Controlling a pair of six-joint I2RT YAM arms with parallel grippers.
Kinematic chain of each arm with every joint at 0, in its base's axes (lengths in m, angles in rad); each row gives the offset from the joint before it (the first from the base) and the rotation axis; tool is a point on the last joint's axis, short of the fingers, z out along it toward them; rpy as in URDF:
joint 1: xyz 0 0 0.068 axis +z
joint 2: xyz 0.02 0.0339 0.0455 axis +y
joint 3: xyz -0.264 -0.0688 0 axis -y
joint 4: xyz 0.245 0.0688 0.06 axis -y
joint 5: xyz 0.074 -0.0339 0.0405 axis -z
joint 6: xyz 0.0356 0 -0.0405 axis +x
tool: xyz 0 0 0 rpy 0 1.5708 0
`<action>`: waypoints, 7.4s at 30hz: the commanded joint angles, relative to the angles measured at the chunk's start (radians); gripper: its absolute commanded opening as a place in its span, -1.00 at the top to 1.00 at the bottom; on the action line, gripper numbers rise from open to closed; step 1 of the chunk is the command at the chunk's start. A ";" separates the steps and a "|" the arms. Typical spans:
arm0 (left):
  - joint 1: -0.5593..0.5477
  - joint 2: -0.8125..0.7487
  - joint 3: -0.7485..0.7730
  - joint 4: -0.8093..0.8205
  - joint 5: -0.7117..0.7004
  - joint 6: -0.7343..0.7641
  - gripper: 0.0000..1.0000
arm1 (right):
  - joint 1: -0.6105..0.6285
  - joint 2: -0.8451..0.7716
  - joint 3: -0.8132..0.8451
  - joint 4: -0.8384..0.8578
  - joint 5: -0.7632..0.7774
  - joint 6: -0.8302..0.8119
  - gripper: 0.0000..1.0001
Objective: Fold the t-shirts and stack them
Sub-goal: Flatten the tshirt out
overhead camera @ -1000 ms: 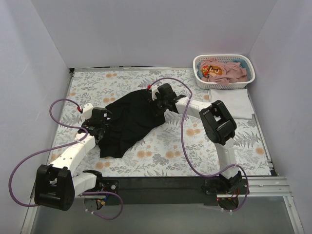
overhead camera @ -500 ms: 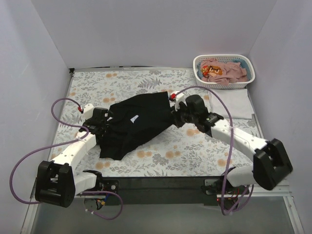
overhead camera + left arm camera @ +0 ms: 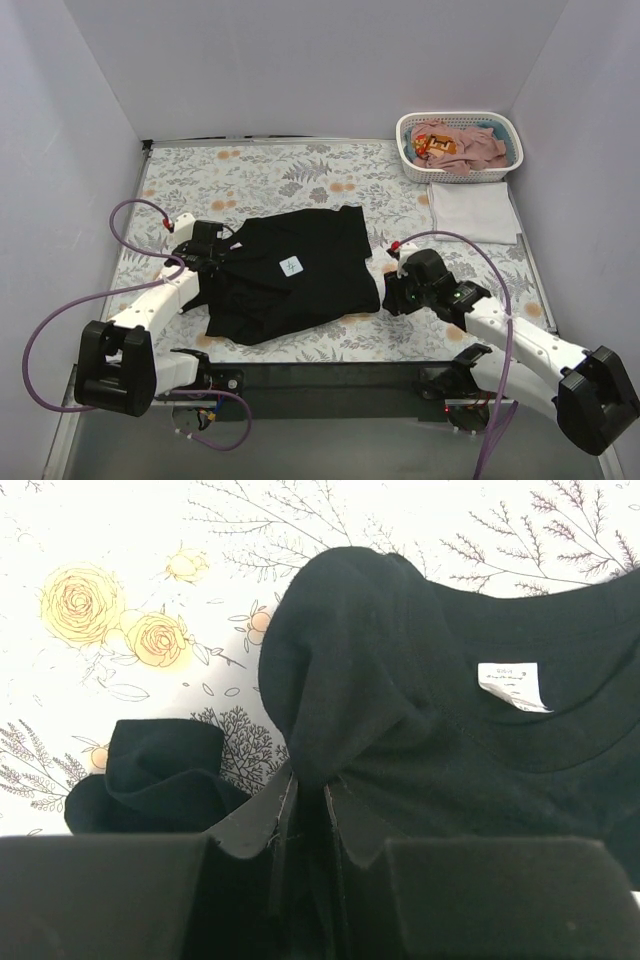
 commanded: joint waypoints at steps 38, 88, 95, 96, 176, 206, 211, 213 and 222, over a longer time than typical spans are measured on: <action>-0.071 0.536 0.345 0.007 0.451 -0.024 0.49 | -0.173 0.743 0.439 0.151 -0.180 -0.041 0.11; -0.018 -0.131 -0.025 0.019 0.141 0.021 -0.30 | 0.419 0.742 0.372 0.608 0.257 0.496 0.68; -0.018 -0.085 -0.020 0.005 0.163 -0.002 -0.29 | 0.223 0.585 0.203 0.574 0.237 0.404 0.97; -0.017 -0.077 -0.013 0.001 0.164 -0.013 -0.29 | 0.209 0.573 0.200 0.574 0.225 0.371 0.97; 0.015 0.161 -0.039 -0.079 0.242 -0.405 0.55 | 0.432 1.122 1.056 -0.125 0.517 -0.165 0.14; 0.015 0.168 -0.026 -0.101 0.206 -0.398 0.55 | 0.386 0.949 0.995 -0.137 0.590 -0.185 0.97; 0.015 0.164 -0.016 -0.114 0.187 -0.399 0.55 | 0.334 0.766 0.894 -0.222 0.660 -0.124 0.97; 0.017 0.158 -0.011 -0.114 0.178 -0.398 0.55 | 0.304 0.693 0.796 -0.257 0.664 -0.088 0.97; 0.017 0.116 0.009 -0.151 0.167 -0.384 0.54 | 0.212 0.248 0.581 -0.566 0.644 0.120 0.97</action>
